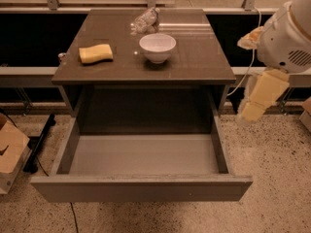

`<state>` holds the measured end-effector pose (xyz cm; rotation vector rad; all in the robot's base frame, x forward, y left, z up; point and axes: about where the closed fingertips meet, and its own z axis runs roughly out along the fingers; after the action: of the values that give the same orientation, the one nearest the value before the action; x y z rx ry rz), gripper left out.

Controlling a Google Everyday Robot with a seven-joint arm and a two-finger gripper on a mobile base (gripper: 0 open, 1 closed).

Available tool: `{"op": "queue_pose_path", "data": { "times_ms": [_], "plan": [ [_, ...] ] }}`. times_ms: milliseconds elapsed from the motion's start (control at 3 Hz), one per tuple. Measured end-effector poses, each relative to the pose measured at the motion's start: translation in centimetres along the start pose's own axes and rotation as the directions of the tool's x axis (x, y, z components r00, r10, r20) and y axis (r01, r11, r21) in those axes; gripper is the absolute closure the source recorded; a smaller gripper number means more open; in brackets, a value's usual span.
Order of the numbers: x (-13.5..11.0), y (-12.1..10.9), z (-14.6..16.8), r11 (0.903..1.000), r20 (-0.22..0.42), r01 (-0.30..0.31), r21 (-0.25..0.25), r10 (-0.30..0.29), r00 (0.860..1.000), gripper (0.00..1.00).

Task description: Place sponge into top drawer

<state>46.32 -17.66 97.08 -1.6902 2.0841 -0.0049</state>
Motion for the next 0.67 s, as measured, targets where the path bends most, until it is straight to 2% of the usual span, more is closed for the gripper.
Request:
{"op": "queue_pose_path", "data": {
  "times_ms": [333, 667],
  "plan": [
    [-3.4, -1.6, 2.0, 0.999, 0.108, 0.045, -0.001, -0.045, 0.993, 0.0],
    [-8.0, -4.4, 4.1, 0.9955, 0.215, 0.095, 0.003, -0.093, 0.972, 0.0]
  ]
}}
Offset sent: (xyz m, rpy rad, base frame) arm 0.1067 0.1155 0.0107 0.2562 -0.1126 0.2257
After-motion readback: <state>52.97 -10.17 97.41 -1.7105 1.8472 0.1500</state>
